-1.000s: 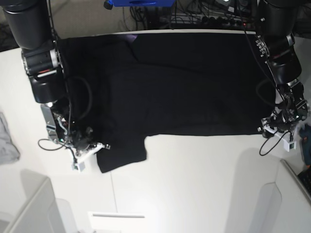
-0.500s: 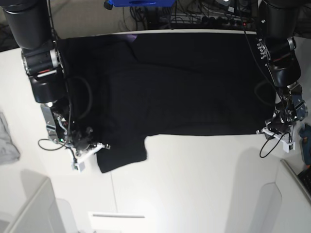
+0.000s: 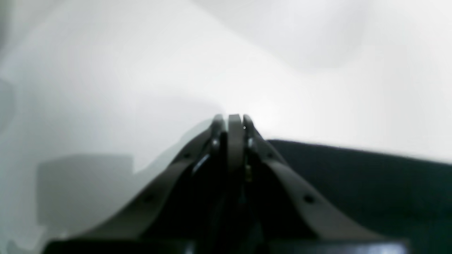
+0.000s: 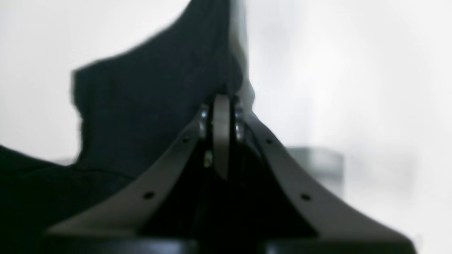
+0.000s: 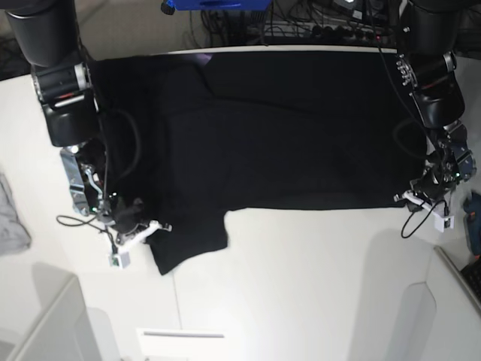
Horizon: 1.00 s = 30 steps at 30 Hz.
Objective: Fold the T-shirt properly
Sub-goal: 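Lift the hem and fold it over toward the collar edge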
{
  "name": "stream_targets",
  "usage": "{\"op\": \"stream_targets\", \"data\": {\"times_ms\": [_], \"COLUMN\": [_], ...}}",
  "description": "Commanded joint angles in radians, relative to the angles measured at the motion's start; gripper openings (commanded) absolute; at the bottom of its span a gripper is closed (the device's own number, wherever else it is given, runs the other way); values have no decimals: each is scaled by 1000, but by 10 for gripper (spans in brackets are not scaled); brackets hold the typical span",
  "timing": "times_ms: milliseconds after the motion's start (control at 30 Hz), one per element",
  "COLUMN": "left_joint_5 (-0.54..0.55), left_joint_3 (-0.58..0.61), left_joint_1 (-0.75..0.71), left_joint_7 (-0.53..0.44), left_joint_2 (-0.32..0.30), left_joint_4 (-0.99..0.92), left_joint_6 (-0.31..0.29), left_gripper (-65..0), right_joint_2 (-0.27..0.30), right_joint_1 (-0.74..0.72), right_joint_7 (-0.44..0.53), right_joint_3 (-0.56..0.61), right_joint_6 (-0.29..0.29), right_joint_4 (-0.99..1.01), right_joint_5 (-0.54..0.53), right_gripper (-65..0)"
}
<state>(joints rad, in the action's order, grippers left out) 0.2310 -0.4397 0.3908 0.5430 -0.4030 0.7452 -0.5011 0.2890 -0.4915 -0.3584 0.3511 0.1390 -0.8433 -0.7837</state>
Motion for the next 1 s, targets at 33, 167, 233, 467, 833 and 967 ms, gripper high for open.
{"op": "stream_targets", "data": {"times_ms": [33,167,233,467,833,967], "left_joint_5": [-15,44,106,153,155,155], "left_joint_3": [-1,-15,-52,-84,-190,-225], "left_joint_1": [-31,-114,-165,-287,-436,-461], "left_joint_7": [62,144,183,231,295,372], "left_joint_2": [-7,11,11,20,86,117], "left_joint_4": [84,274,359,540,834,937], "left_joint_6": [-6,-8,-8,-5,-9,-20], "left_gripper": [-650,-650,-650,-650,-650,-650], "right_joint_2": [23,46,62,85,88,85], "right_joint_1": [-16,3,18,127,281,333], "right_joint_7": [23,23,23,17,-110,-121], "right_joint_3": [-7,-7,-8,-136,-286,-327], "right_joint_6": [4,4,4,3,3,3], "right_joint_4": [-43,-86,-129,-253,-462,-514], "right_joint_5": [-12,-12,-12,-12,-12,-12], "right_gripper": [-650,-650,-650,-650,-650,-650]}}
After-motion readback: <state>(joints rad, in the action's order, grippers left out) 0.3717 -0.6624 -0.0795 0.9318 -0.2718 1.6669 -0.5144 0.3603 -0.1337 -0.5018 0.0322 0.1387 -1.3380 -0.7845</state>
